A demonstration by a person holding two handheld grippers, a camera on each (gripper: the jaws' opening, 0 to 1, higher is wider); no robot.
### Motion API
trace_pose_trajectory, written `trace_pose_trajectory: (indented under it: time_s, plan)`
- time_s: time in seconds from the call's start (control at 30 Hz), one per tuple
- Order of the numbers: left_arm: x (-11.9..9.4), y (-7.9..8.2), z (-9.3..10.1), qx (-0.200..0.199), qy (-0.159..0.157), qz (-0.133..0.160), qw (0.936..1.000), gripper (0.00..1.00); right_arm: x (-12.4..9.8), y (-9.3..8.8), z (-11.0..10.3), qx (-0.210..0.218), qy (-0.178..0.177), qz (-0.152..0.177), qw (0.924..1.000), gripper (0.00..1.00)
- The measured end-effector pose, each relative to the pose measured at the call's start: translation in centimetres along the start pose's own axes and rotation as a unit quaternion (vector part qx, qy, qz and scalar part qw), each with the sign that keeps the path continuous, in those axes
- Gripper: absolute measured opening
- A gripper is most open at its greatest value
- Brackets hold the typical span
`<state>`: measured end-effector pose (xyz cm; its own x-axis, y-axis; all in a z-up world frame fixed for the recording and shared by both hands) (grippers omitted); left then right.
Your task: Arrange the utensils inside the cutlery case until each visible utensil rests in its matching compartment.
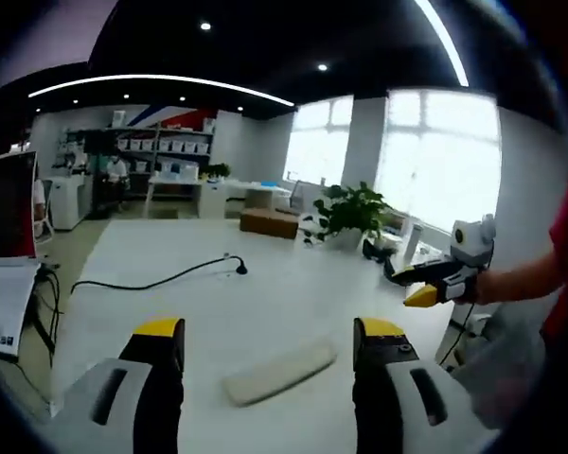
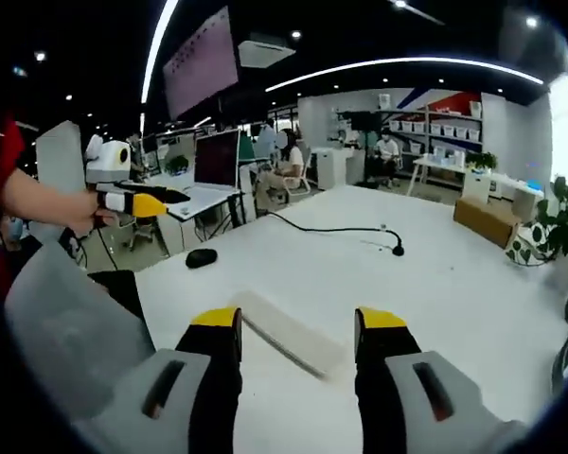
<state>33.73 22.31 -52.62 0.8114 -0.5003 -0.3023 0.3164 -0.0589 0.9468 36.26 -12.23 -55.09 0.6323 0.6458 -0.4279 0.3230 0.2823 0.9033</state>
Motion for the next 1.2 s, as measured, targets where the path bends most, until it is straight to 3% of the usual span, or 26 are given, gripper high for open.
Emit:
trace_pose_trajectory:
  time_s: [0.07, 0.2, 0.27, 0.3, 0.37, 0.43, 0.47, 0.57, 0.67, 0.73, 0.77, 0.87, 1.0, 1.1, 1.13, 1.2]
  plan:
    - [-1.1, 0.3, 0.5, 0.018, 0.007, 0.013, 0.9997, 0.74, -1.4, 0.7, -0.3, -0.004, -0.004, 0.02, 0.9998, 0.47]
    - [-3.3, 0.8, 1.3, -0.008, 0.018, 0.022, 0.9995, 0.78, -3.9, 1.3, -0.7, 0.001, -0.007, 0.04, 0.9992, 0.52]
    - [-4.4, 1.2, 1.9, 0.041, 0.027, 0.033, 0.9982, 0.78, -4.9, 1.4, -1.1, -0.018, -0.012, 0.045, 0.9987, 0.56]
    - [-5.2, 1.4, 2.4, 0.034, 0.033, 0.037, 0.9982, 0.78, -5.7, 1.4, -1.4, -0.028, -0.023, 0.04, 0.9985, 0.59]
    - [-6.5, 1.9, 3.2, 0.021, 0.03, 0.041, 0.9985, 0.84, -7.3, 1.2, -2.4, -0.027, -0.024, 0.039, 0.9986, 0.63]
    - [-7.7, 2.2, 3.7, 0.043, 0.045, 0.067, 0.9958, 0.98, -8.6, 1.1, -3.3, -0.028, -0.019, 0.044, 0.9985, 0.67]
    - [-8.4, 2.2, 4.0, 0.063, 0.051, 0.062, 0.9948, 0.98, -9.7, 1.1, -3.9, -0.024, -0.017, 0.051, 0.9982, 0.68]
    - [-10.1, 1.6, 4.9, 0.062, 0.052, 0.026, 0.9964, 1.0, -11.7, 1.0, -5.5, -0.022, -0.019, 0.067, 0.9973, 0.75]
    - [-11.5, 1.5, 5.5, 0.075, 0.066, 0.034, 0.9944, 0.99, -13.2, 0.7, -7.3, -0.049, -0.019, 0.104, 0.9932, 0.83]
    - [-12.2, 1.2, 5.7, 0.072, 0.088, 0.018, 0.9934, 0.99, -13.5, 0.2, -7.9, -0.056, -0.016, 0.106, 0.9926, 0.89]
    - [-12.5, 1.2, 5.8, 0.075, 0.095, 0.024, 0.9923, 0.99, -13.5, 0.1, -8.0, -0.057, -0.017, 0.104, 0.9928, 0.9]
    - [-12.8, 0.4, 5.8, 0.033, 0.103, 0.017, 0.994, 1.0, -13.5, -0.6, -7.9, -0.042, -0.019, 0.093, 0.9946, 0.89]
    - [-13.2, -0.2, 5.7, 0.024, 0.116, 0.013, 0.9929, 1.0, -13.4, -0.9, -7.6, -0.048, -0.024, 0.091, 0.9944, 0.91]
    - [-13.5, -0.4, 5.6, 0.023, 0.121, 0.018, 0.9922, 1.0, -13.1, -1.1, -7.3, -0.045, -0.026, 0.095, 0.9942, 0.93]
    - [-13.6, -0.2, 5.6, 0.029, 0.121, 0.04, 0.9914, 1.0, -13.1, -1.1, -7.3, -0.042, -0.026, 0.095, 0.9942, 0.94]
    - [-13.7, 0.0, 5.7, 0.028, 0.116, 0.053, 0.9914, 1.0, -13.0, -1.0, -7.5, -0.039, -0.027, 0.096, 0.9943, 0.95]
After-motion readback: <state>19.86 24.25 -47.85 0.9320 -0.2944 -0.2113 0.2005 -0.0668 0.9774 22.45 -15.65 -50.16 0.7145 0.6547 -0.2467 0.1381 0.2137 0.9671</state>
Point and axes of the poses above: the point that each gripper's makers call its tool centre point, and the gripper's own axes: x roughly forward along the fingers, z roughly to its right, y roughly out of its top, the point moved 10 cm from there along -x, roughly backward along the fingers, and after that the axes turned 4 degrees about -z, right-handed, at the moved point
